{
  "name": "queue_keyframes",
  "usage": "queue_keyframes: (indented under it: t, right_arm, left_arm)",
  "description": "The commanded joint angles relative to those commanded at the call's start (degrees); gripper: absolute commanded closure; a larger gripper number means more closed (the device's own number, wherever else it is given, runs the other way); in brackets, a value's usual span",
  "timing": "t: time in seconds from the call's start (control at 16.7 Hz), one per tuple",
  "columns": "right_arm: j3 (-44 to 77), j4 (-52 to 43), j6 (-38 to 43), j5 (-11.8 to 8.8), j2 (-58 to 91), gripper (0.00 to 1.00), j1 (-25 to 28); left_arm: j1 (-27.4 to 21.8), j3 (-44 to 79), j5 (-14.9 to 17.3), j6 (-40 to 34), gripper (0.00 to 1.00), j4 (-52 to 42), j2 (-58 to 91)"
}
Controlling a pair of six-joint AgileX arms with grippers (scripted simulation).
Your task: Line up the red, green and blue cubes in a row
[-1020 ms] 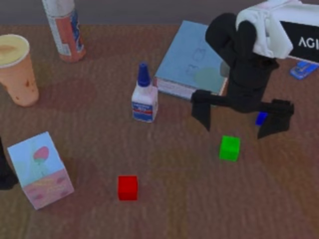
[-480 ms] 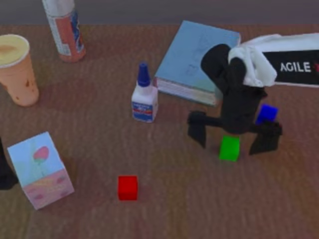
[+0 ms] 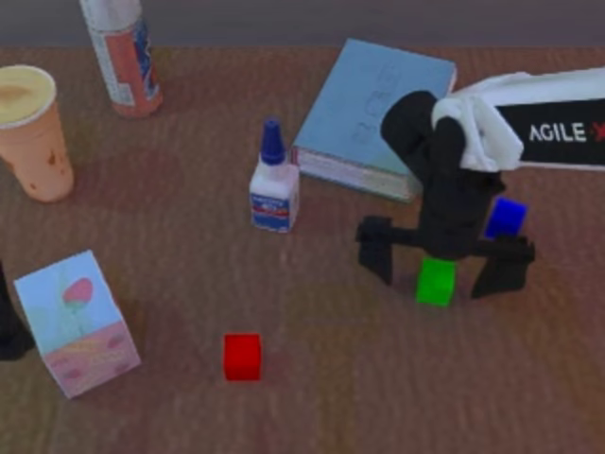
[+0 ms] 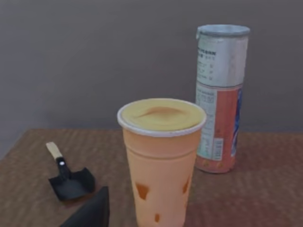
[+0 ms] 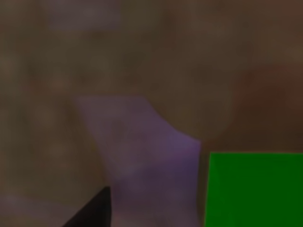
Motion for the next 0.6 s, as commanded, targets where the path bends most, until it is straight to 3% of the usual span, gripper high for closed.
queue_keyframes:
  t: [0.6]
  right_arm:
    - [0.0, 0.0, 0.0, 0.0, 0.0, 0.9, 0.0]
  left_arm:
    - [0.0, 0.0, 0.0, 0.0, 0.0, 0.0, 0.0]
